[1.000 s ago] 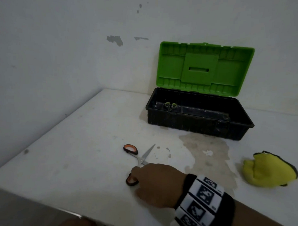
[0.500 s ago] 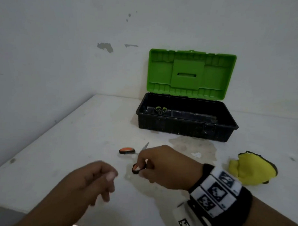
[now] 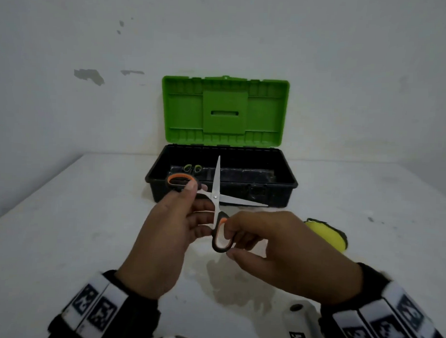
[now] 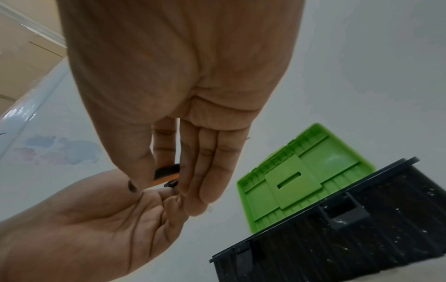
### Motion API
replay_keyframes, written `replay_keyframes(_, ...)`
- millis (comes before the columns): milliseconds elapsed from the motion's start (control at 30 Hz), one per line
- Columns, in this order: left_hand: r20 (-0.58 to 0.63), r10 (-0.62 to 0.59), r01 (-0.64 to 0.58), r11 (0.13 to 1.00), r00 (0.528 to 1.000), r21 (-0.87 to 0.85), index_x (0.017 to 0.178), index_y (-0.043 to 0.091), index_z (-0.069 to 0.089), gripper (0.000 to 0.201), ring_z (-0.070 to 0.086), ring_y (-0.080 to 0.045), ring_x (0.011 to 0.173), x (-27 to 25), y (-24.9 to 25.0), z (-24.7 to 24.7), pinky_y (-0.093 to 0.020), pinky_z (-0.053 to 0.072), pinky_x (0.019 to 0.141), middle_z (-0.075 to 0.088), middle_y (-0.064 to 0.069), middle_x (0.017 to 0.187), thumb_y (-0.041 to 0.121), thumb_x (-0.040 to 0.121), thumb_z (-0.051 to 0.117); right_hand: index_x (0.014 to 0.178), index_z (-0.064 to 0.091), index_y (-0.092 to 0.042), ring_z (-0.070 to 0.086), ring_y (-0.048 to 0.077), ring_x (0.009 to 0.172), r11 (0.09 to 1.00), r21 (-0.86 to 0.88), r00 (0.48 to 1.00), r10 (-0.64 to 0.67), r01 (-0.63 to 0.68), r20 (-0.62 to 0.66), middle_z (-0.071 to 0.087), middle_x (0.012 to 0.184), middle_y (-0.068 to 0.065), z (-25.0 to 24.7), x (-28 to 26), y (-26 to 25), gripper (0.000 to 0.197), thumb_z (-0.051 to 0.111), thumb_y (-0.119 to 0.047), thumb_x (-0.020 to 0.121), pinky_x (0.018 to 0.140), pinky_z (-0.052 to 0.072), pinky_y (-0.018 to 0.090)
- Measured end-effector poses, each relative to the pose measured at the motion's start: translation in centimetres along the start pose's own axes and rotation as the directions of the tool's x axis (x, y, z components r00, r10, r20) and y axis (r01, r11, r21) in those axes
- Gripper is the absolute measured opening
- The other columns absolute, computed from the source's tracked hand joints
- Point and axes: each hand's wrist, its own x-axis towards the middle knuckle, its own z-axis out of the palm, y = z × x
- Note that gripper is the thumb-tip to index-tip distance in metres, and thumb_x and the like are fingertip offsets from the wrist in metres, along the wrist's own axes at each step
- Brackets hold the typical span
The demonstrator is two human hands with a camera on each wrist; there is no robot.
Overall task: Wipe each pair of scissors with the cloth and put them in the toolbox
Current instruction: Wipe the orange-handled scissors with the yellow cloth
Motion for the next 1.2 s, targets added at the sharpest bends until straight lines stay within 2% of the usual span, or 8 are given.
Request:
replay_keyframes(167,-0.091,0.018,-0.026,0.996,0.996,-0.085,0.091,0.014,0.066,0.022,0.065,-0.028,0.078,0.6,-1.2,3.9,-0.048,0.051,0.078,0.065,-0.008,0.079,0.027,0.100,0.049,0.113,0.060,-0.033,0.062,-0.001,0.091,0.990,-0.135,0.999,0.037,-0.036,0.004,0.068,0.099,-0.016,-0.6,-1.0,1.2,0.024,0.065,-0.037,0.090,0.077,0.051,0.012)
replay_keyframes(300,-0.146,0.030,-0.048,0.991,0.989,-0.124,0.091,0.017,0.062,0.024,0.064,-0.019,0.065,1.2,-1.4,5.8,-0.040,0.050,0.068,0.066,0.001,0.062,0.029,0.102,0.045,0.121,0.059,-0.037,0.063,-0.004,0.090,0.998,-0.067,0.999,0.013,-0.015,-0.031,0.068,0.106,-0.018,-1.6,-1.6,1.9,0.032,0.067,-0.038,0.090,0.076,0.052,0.014)
replay_keyframes(433,-0.253,0.062,-0.093,0.989,0.966,-0.114,0.084,0.020,0.059,0.024,0.056,-0.020,0.066,2.3,-1.8,5.7,-0.038,0.041,0.069,0.062,0.005,0.058,0.026,0.102,0.044,0.116,0.062,-0.035,0.066,-0.002,0.087,0.980,0.046,0.968,0.200,-0.196,-0.151,0.068,0.095,-0.017,-4.3,-3.0,5.1,0.032,0.069,-0.040,0.086,0.076,0.053,0.020)
replay_keyframes(600,-0.311,0.062,-0.085,0.995,0.948,-0.060,0.081,0.019,0.058,0.022,0.057,-0.016,0.058,2.9,-2.5,5.0,-0.032,0.044,0.061,0.062,0.000,0.065,0.023,0.099,0.046,0.118,0.054,-0.046,0.055,-0.002,0.105,0.829,-0.411,0.876,0.464,-0.378,0.130,0.053,0.117,-0.025,-7.0,-4.9,10.0,0.043,0.071,-0.043,0.078,0.089,0.047,0.021)
replay_keyframes(767,-0.292,0.118,-0.123,0.992,0.949,0.004,0.080,0.019,0.062,0.030,0.059,-0.019,0.057,3.3,-3.1,5.2,-0.033,0.046,0.061,0.062,-0.002,0.063,0.034,0.102,0.047,0.145,0.024,-0.041,0.052,0.009,0.121,0.766,-0.505,0.800,0.559,-0.398,0.218,0.036,0.145,-0.020,-6.3,-4.6,12.0,0.088,0.076,-0.045,0.075,0.093,0.048,0.026)
replay_keyframes(900,-0.307,0.154,-0.152,0.988,0.939,0.033,0.079,0.018,0.063,0.031,0.060,-0.018,0.055,3.7,-3.1,5.3,-0.035,0.047,0.061,0.061,0.000,0.058,0.035,0.101,0.050,0.133,0.044,-0.037,0.055,0.007,0.102,0.736,-0.529,0.753,0.610,-0.422,0.248,0.056,0.118,-0.014,-6.2,-4.1,13.0,0.058,0.073,-0.035,0.082,0.076,0.044,0.016)
replay_keyframes(1000,-0.316,0.204,-0.189,0.979,0.927,0.076,0.077,0.015,0.061,0.030,0.060,-0.015,0.054,4.0,-2.9,5.3,-0.034,0.048,0.060,0.062,0.000,0.055,0.031,0.100,0.051,0.108,0.057,-0.033,0.053,0.000,0.076,0.765,-0.452,0.786,0.587,-0.459,0.193,0.057,0.092,-0.016,-6.4,-3.8,13.0,0.028,0.070,-0.033,0.084,0.055,0.038,0.012)
replay_keyframes(1200,-0.329,0.255,-0.224,0.966,0.909,0.131,0.082,0.006,0.062,0.027,0.060,-0.011,0.051,4.7,-2.7,4.9,-0.028,0.049,0.056,0.063,-0.001,0.055,0.027,0.099,0.055,0.077,0.067,-0.027,0.065,0.006,0.069,0.870,0.073,0.862,0.493,-0.488,-0.116,0.069,0.077,-0.004,-6.8,-3.0,12.6,0.011,0.074,-0.032,0.083,0.055,0.051,0.020)
